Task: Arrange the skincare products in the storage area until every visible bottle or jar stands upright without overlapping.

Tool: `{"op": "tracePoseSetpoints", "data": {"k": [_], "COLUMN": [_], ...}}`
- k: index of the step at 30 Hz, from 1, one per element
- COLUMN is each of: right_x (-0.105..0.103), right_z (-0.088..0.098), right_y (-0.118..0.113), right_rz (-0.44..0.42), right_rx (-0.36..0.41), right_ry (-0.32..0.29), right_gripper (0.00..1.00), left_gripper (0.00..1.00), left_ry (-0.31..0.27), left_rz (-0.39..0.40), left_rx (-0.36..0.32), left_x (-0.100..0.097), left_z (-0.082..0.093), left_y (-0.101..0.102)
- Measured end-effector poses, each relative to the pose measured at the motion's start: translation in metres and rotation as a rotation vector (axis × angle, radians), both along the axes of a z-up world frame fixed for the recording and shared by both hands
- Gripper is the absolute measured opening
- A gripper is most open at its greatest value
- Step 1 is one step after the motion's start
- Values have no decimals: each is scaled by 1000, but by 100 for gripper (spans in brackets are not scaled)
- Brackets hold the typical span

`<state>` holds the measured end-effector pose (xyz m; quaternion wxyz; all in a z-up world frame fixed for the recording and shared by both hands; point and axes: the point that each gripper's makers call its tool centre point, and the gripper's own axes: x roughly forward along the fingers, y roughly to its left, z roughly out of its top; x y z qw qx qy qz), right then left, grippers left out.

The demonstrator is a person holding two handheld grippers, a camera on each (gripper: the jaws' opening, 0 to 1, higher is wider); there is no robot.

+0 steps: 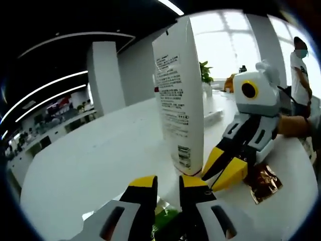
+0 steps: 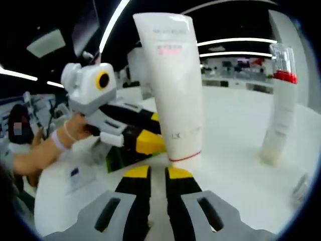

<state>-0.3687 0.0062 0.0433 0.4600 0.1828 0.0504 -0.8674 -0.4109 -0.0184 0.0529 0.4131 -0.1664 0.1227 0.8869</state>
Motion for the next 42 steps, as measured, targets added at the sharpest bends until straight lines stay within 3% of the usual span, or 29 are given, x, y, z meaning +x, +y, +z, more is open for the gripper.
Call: {"op": "tracePoseSetpoints", "data": {"k": [5,10,15,25,32,36,42], "right_x": [3,-6,-19,-33,-19,-8,1], "right_z": [4,-1,4,10,14,0,-1], "right_y": [5,14,18,16,4,0,-4], "right_rz": [7,-16,-35,30,170,223,250], "right_rx": [34,92,65,-26,-167,-88,-94], "right_ry": [9,45,100,172,73,45,20], "right_gripper": [10,14,22,44,64,61,69], "left_gripper": [18,18,18,18,19,20,21], "left_ry": [-94,-110,-93,-94,-92,-94,-93], "left_rz": [-73,-92,-80,-80,-84,-79,-65], "left_rx": [4,-23,-76,-57,-48,-40,-38], "left_x": [15,15,12,16,16,15,12], "left_z": [-1,-12,-21,-19,-19,-18,-18], "left_y": [-1,6,9,11,11,9,6]}}
